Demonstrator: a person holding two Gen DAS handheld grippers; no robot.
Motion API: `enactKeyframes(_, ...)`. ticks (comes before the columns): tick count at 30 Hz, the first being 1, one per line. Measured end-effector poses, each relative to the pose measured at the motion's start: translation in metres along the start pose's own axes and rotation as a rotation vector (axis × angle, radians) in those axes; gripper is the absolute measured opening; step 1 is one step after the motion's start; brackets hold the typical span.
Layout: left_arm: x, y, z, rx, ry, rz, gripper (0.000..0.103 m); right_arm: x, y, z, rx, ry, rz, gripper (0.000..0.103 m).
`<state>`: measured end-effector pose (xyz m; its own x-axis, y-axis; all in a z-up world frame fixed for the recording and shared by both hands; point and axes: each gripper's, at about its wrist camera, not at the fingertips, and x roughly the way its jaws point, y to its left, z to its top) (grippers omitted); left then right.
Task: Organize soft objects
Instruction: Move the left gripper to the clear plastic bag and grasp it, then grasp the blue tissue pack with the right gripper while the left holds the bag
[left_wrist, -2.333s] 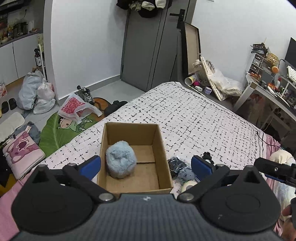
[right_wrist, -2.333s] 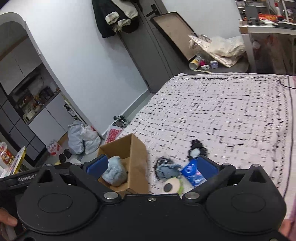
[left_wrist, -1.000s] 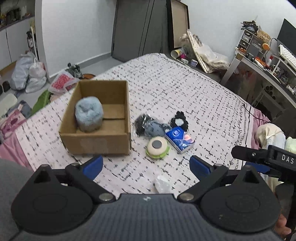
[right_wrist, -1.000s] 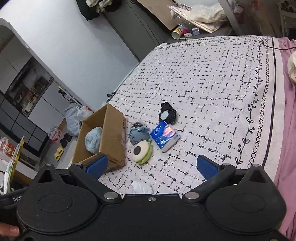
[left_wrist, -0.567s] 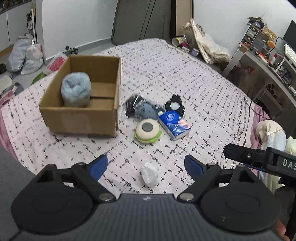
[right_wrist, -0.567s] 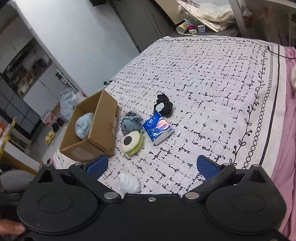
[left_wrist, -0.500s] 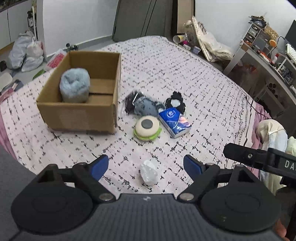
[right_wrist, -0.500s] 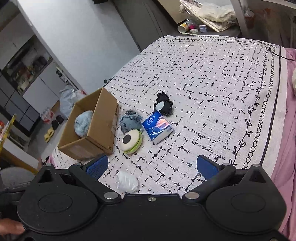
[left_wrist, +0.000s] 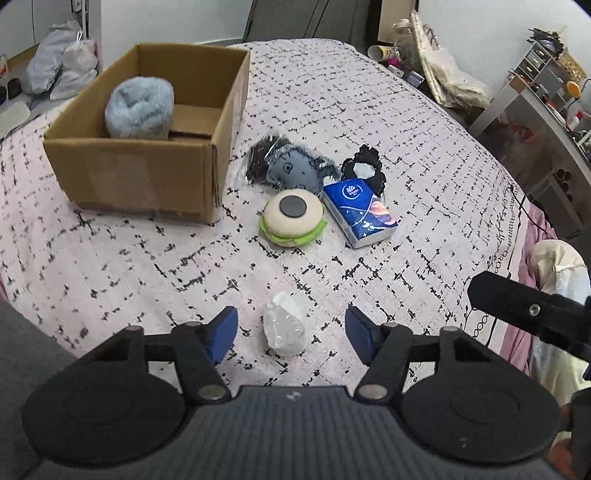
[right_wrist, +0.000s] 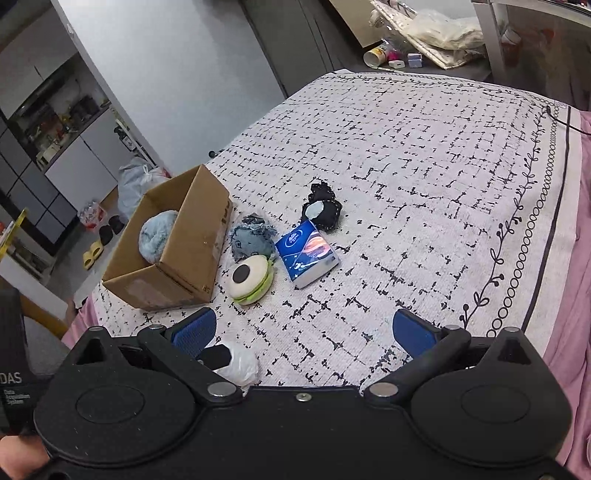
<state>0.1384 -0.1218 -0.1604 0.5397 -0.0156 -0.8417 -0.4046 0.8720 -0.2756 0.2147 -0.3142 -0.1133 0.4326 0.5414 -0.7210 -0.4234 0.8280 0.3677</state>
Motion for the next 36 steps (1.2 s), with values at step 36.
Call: enactKeyframes(36, 0.039, 0.042, 0.037, -0.143, -0.029, -0.01, 0.026, 0.1, 0.017, 0.018, -0.324, 0.053, -0.174, 0.091)
